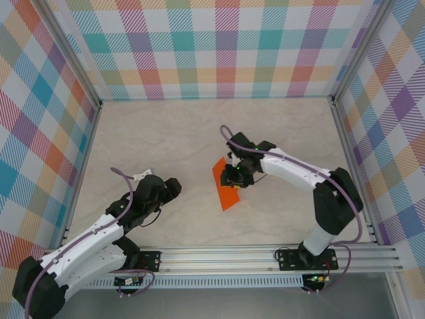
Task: Fold a paper plane with a square sheet of paper (pick it up from the middle)
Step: Turn over the paper at the center of the table.
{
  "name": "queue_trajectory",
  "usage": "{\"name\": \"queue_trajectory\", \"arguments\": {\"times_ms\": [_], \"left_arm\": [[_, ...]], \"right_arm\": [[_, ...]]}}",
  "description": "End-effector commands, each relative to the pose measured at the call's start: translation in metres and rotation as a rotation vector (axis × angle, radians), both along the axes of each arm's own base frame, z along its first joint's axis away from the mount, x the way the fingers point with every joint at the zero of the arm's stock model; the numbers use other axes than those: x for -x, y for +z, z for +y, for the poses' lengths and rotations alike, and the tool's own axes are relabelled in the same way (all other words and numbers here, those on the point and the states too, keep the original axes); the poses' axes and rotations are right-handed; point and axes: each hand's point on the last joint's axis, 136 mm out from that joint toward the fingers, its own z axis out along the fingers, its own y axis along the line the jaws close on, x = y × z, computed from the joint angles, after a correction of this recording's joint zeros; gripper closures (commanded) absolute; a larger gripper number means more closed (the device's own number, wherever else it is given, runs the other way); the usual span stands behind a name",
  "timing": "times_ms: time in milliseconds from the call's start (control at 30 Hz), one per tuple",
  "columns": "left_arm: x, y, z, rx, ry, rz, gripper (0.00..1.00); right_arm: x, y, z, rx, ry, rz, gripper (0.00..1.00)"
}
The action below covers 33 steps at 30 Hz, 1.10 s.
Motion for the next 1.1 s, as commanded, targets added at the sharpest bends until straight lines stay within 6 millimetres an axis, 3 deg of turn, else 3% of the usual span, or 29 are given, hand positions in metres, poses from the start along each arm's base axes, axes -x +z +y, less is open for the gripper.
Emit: {"name": "queue_trajectory", "arguments": {"times_ms": [0, 133, 367, 733, 800, 1067], "left_arm": [[-0.018, 0.021, -0.033, 0.093, -0.101, -0.038, 0.26], [-0.028, 0.018, -0.062, 0.129, -0.196, 0.0, 0.35], [-0.041, 0.009, -0.106, 0.199, -0.327, 0.065, 0.48], [-0.069, -0.018, -0.166, 0.228, -0.432, 0.164, 0.69], [-0.076, -0.025, -0.174, 0.23, -0.437, 0.184, 0.74], [-0.091, -0.05, -0.197, 0.248, -0.472, 0.229, 0.76]], "right_arm": [[-0.003, 0.0, 0.015, -0.215, 0.018, 0.019, 0.69], [0.002, -0.011, 0.016, -0.243, 0.035, 0.051, 0.73], [-0.002, -0.045, 0.0, -0.114, -0.002, 0.077, 0.74], [0.0, -0.08, -0.008, -0.131, -0.088, 0.128, 0.83], [0.002, -0.086, -0.009, -0.135, -0.107, 0.141, 0.84], [0.006, -0.09, -0.009, -0.163, -0.134, 0.152, 0.82]]}}
